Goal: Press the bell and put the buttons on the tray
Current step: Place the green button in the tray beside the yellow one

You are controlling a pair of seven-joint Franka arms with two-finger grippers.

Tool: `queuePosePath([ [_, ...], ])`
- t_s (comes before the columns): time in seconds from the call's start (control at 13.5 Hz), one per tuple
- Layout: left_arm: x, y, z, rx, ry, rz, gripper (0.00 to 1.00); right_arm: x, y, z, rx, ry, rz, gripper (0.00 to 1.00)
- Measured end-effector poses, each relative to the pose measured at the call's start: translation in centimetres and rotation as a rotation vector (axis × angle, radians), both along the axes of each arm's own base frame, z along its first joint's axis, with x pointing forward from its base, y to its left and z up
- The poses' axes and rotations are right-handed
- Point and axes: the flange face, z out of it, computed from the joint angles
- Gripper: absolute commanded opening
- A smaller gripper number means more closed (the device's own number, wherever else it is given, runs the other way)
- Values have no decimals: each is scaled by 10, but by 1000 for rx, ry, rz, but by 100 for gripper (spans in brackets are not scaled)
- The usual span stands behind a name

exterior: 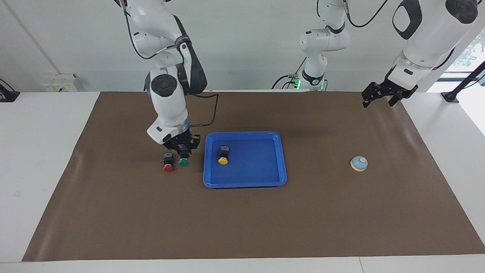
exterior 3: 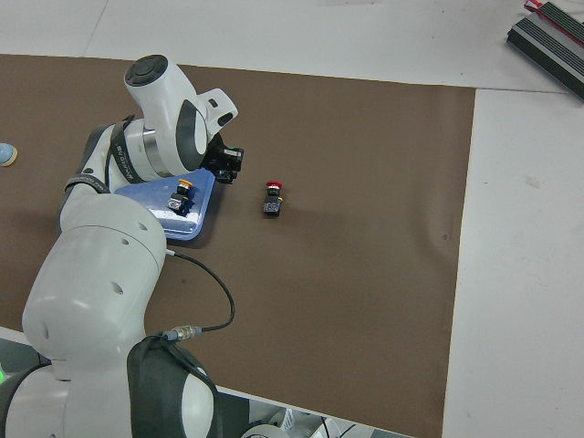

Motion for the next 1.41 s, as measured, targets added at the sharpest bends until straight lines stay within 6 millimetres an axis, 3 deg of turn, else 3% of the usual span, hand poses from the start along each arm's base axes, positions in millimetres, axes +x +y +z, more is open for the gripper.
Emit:
queuePosePath([
  [0.3, 0, 0, 0, 0, 0, 0, 100, -13, 112, -10, -32, 30, -78, 0],
  [0.52, 0, 0, 0, 0, 0, 0, 100, -19, 158, -35, -30, 54, -98, 0],
  [0.82, 0, 0, 0, 0, 0, 0, 100, -19, 168, -58, -25, 49, -101, 2],
  [0.89, 0, 0, 0, 0, 0, 0, 100, -20, 166, -62, -27, 52, -102, 13],
  [1.34, 0, 0, 0, 0, 0, 0, 100, -25, 169, -70, 8, 66, -121, 14],
  [1.41, 0, 0, 0, 0, 0, 0, 100, -28, 172, -73, 6, 70, -115, 18],
])
